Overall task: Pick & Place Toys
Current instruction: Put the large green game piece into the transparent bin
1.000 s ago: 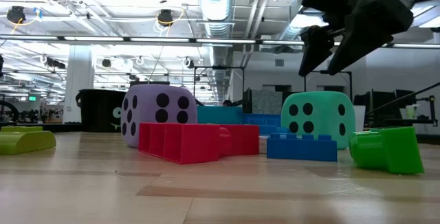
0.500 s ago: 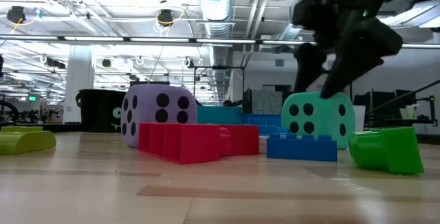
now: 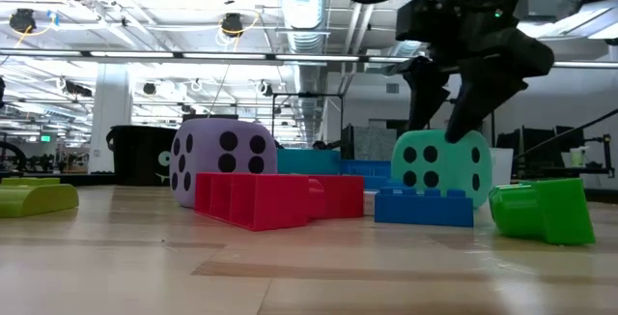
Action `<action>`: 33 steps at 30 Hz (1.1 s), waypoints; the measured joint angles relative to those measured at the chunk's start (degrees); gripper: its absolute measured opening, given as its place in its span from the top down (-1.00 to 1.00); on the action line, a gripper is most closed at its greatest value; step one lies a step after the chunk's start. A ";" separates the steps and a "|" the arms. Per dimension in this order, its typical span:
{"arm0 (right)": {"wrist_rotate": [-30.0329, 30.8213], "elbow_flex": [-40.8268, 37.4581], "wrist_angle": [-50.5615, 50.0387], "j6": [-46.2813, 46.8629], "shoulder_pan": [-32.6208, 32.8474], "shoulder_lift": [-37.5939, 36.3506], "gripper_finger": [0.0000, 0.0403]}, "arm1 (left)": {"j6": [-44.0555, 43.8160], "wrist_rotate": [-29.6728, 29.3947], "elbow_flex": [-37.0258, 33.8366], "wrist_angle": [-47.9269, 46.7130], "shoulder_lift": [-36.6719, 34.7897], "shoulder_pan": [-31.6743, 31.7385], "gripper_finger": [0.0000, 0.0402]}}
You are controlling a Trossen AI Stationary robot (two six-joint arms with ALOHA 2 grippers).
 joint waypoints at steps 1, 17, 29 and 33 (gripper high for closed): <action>0.30 0.05 -0.80 0.37 -0.20 -0.09 -0.83 | 0.00 0.01 0.00 0.03 -0.02 0.00 0.99; 1.08 0.18 -3.76 1.80 -2.66 1.71 -0.77 | 0.00 0.01 0.00 -0.02 -0.01 0.00 0.99; 1.36 2.00 -5.00 -0.07 -2.71 1.84 -0.77 | 0.00 0.01 0.00 0.00 -0.02 0.00 0.99; 2.33 4.48 -5.58 1.28 -2.88 2.21 -0.76 | 0.00 0.01 0.00 -0.02 -0.01 0.00 0.99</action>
